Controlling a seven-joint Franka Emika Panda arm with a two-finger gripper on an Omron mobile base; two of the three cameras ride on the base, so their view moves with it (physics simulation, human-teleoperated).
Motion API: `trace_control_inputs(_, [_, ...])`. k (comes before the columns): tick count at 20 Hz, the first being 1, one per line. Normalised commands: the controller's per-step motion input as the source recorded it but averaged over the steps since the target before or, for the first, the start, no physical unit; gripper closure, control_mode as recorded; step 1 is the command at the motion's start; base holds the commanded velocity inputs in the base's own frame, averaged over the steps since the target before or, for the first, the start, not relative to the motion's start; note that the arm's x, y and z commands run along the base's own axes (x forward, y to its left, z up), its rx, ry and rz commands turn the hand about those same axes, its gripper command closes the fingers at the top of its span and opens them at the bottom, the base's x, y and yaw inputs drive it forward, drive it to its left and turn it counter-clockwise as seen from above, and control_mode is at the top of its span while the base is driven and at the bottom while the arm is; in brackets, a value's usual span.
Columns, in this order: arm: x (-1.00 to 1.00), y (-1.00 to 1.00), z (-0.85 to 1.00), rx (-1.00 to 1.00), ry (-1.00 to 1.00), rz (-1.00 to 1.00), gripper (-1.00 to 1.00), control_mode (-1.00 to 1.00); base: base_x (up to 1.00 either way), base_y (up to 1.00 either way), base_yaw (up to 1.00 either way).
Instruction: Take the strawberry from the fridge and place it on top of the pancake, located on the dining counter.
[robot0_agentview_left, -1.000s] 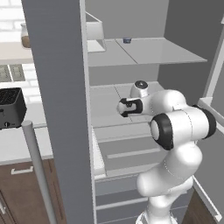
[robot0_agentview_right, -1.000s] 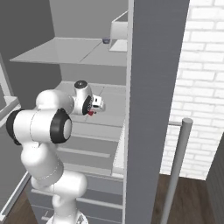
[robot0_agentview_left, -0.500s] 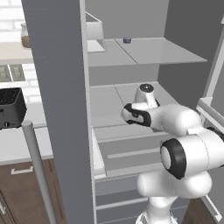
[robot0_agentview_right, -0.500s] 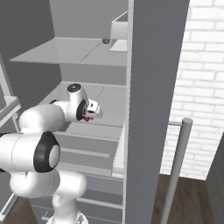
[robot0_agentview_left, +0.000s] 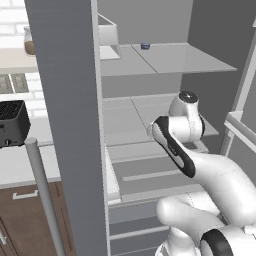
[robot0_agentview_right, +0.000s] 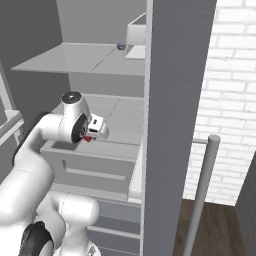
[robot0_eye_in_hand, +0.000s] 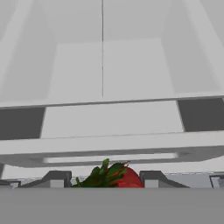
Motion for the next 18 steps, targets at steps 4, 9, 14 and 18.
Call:
trace_control_inputs(4, [-1.0,0.0,0.25,-0.04,0.04,0.0,1.0,-1.0,0.0,0.0,0.0])
trace_control_inputs(9, [-0.92,0.0,0.03,-0.04,0.02,0.01,1.0,-1.0,0.0,0.0,0.0])
trace_control_inputs(14, [-0.49,0.0,0.0,0.0,0.0,0.01,1.0,-1.0,0.0,0.0,0.0])
trace_control_inputs(18, [-0.2,0.0,0.0,0.0,0.0,0.0,1.0,-1.0,0.0,0.0,0.0])
